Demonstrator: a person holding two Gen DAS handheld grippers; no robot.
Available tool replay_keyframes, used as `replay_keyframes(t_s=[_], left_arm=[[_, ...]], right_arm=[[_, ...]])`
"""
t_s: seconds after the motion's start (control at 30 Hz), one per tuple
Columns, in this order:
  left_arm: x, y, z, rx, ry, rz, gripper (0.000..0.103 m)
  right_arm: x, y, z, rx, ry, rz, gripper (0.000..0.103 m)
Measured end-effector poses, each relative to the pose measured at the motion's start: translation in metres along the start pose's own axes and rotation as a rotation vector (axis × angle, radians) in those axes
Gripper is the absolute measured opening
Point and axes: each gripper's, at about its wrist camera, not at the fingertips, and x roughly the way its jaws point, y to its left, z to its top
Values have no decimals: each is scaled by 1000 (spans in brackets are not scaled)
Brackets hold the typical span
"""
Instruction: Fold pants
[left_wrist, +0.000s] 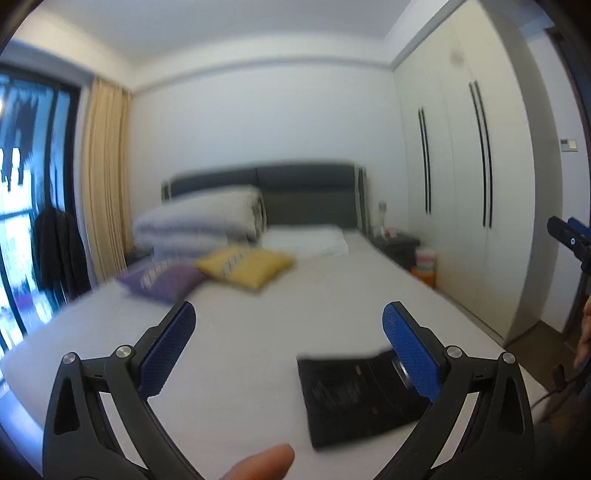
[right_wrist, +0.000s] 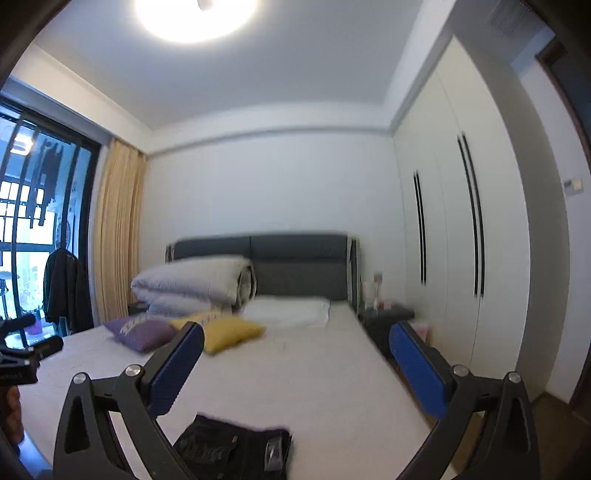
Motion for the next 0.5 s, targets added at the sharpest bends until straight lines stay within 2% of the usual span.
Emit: replay_keyframes(t_s=[0.07,0.13,0.2,0.33,0.5], left_arm=[[7,0,-9,-26,82,0,103],[18,-4,-22,-39,163,26,103],[32,-8,-37,-51,246,60,103],[74,-9,-77,-135,443,53,103],[100,-16,-106,-118,527,67,103]], right_arm=[[15,0,-13,33,109,35,103],[19,-1,-23,75,182,50,103],[29,-1,-36,109,260,51,103],[43,4,-56,156,414,38,103],[44,27,-82,93,513,-19,103]])
